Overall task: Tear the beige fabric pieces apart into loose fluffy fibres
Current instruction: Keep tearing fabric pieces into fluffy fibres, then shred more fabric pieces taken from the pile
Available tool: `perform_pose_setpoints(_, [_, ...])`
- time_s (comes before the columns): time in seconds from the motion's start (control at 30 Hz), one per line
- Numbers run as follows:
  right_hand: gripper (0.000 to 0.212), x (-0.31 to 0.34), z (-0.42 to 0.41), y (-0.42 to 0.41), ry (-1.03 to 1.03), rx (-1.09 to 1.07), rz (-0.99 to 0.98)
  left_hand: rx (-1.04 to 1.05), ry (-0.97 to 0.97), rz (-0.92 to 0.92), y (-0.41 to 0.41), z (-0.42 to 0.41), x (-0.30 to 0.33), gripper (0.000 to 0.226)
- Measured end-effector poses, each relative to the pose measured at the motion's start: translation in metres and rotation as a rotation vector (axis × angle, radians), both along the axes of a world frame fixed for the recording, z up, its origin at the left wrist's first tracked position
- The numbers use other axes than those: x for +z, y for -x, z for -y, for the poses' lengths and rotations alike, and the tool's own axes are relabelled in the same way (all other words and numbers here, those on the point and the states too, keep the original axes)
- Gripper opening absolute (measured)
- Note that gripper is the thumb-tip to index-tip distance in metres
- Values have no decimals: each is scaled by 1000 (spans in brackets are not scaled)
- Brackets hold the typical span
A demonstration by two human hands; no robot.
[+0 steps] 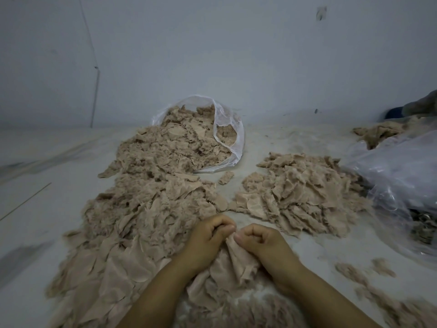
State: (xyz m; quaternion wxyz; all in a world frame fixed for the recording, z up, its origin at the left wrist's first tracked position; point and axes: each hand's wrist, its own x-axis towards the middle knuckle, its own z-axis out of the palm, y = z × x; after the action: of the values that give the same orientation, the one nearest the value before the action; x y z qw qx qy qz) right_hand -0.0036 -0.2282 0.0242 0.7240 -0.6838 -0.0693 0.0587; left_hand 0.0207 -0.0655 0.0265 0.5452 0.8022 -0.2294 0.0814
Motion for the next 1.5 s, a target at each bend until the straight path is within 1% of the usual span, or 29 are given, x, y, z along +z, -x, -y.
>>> perform_pose_setpoints(0.03, [10, -1, -1, 0, 4, -52, 29, 17, 5, -2, -1, 0, 0, 23])
perform_pose_setpoints(0.07, [8, -1, -1, -1, -2, -98, 63, 41, 10, -9, -2, -2, 0, 22])
perform_pose_setpoints(0.2, [9, 2, -1, -2, 28, -181, 151, 98, -23, -54, -3, -5, 1, 21])
perform_pose_setpoints(0.27, [15, 2, -2, -1, 86, -177, 198, 83, 41, -134, 1, -4, 4, 20])
perform_pose_setpoints(0.33, [24, 2, -3, 0, 102, -136, 238, -5, 44, -222, 2, -3, 4, 32])
perform_pose_setpoints(0.37, [26, 2, -3, 1, 99, -125, 246, -41, 14, -240, 3, -2, 3, 33])
perform_pose_setpoints(0.43, [29, 1, -3, 1, 116, -139, 232, -54, 18, -226, 4, -1, 4, 26])
perform_pose_setpoints(0.5, [31, 0, -3, 0, 151, -150, 187, 27, 77, -197, 3, -2, 5, 27])
perform_pose_setpoints(0.57, [33, 0, -2, -1, 166, -125, 128, 75, 79, -153, 1, -1, 6, 29])
perform_pose_setpoints(0.63, [28, -2, -3, -1, 193, -97, 105, 68, 32, -106, 1, 1, 5, 29])
perform_pose_setpoints(0.73, [2, 0, -5, -1, 258, -104, 138, 52, 15, -77, 1, 5, 3, 29])
perform_pose_setpoints(0.8, [9, 0, -3, -3, 212, -146, 135, 150, 49, -72, -3, 2, 3, 27])
perform_pose_setpoints(0.87, [12, 2, 0, -3, 83, -162, 58, 266, 115, -67, -7, -3, 5, 24])
perform_pose_setpoints(0.9, [13, 3, 1, -3, 11, -155, 16, 283, 153, -64, -7, -6, 6, 23])
perform_pose_setpoints(0.97, [12, 3, 3, -2, -103, -142, -41, 205, 176, -84, -3, -9, 7, 19])
perform_pose_setpoints(1.0, [10, 2, 3, -2, -140, -139, -54, 133, 144, -126, -1, -7, 8, 16])
perform_pose_setpoints(1.07, [9, 2, 2, -4, -189, -161, -55, 15, 7, -196, 3, -2, 6, 8])
perform_pose_setpoints(1.13, [8, 3, 4, -6, -211, -229, -38, -35, -96, -208, 4, 0, 4, 16])
perform_pose_setpoints(1.17, [8, 3, 6, -7, -219, -255, -36, -41, -90, -212, 4, -1, 4, 19])
perform_pose_setpoints(1.27, [14, 2, 9, -10, -193, -248, -71, -57, 39, -238, 6, -4, 9, 25])
perform_pose_setpoints(1.3, [15, 2, 9, -10, -194, -233, -76, -71, 47, -247, 7, -4, 10, 28])
perform_pose_setpoints(1.37, [13, 2, 6, -9, -233, -206, -74, -104, -31, -235, 9, -2, 7, 32])
perform_pose_setpoints(1.43, [13, 4, 6, -8, -257, -214, -66, -130, -105, -248, 9, -2, 3, 28])
perform_pose_setpoints(1.5, [14, 6, 8, -7, -256, -242, -63, -150, -47, -337, 7, -5, 4, 17])
